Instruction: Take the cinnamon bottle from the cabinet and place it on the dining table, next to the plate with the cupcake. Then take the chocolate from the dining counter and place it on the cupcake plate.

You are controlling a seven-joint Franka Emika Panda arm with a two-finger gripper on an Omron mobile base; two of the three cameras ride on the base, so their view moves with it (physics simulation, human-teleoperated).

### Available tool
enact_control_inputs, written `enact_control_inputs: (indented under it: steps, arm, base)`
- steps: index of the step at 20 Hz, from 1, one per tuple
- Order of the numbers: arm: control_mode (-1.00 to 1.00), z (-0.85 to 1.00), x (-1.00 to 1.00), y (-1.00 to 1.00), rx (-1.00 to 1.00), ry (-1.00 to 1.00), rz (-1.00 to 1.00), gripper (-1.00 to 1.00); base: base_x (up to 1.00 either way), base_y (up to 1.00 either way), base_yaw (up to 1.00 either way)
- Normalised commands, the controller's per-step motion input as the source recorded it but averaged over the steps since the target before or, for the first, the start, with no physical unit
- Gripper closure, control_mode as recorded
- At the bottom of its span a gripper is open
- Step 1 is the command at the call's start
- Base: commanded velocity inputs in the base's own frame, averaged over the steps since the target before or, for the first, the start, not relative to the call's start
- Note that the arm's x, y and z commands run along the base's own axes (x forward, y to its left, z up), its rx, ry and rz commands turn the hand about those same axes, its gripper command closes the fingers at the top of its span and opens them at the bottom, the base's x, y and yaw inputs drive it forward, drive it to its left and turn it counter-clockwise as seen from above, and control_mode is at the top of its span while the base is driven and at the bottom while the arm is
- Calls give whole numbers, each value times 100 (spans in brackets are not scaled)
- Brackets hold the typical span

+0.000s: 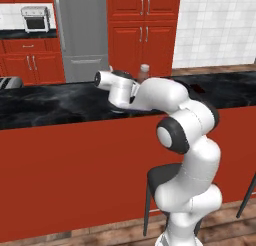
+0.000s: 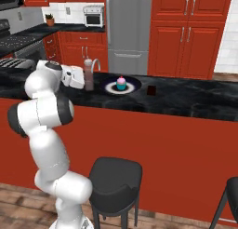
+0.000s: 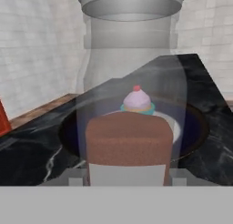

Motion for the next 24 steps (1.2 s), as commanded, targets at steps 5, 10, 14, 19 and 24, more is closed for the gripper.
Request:
enact_control_inputs:
  steps: [5,10,14,19,24]
  arm:
    - [-100,-13,40,0,-8,0,-14,100]
    - [-100,-10,35,-5,-1,10,-12,100]
    - [-100,-13,39,-4,0,13,-7,100]
    - [-100,-22,27,-11,1,13,-4,100]
    - [-100,-36,8,-23,3,7,0,100]
  base:
    - [0,0,0]
    - [0,0,0]
    - [0,0,0]
    - [0,0,0]
    - [0,0,0]
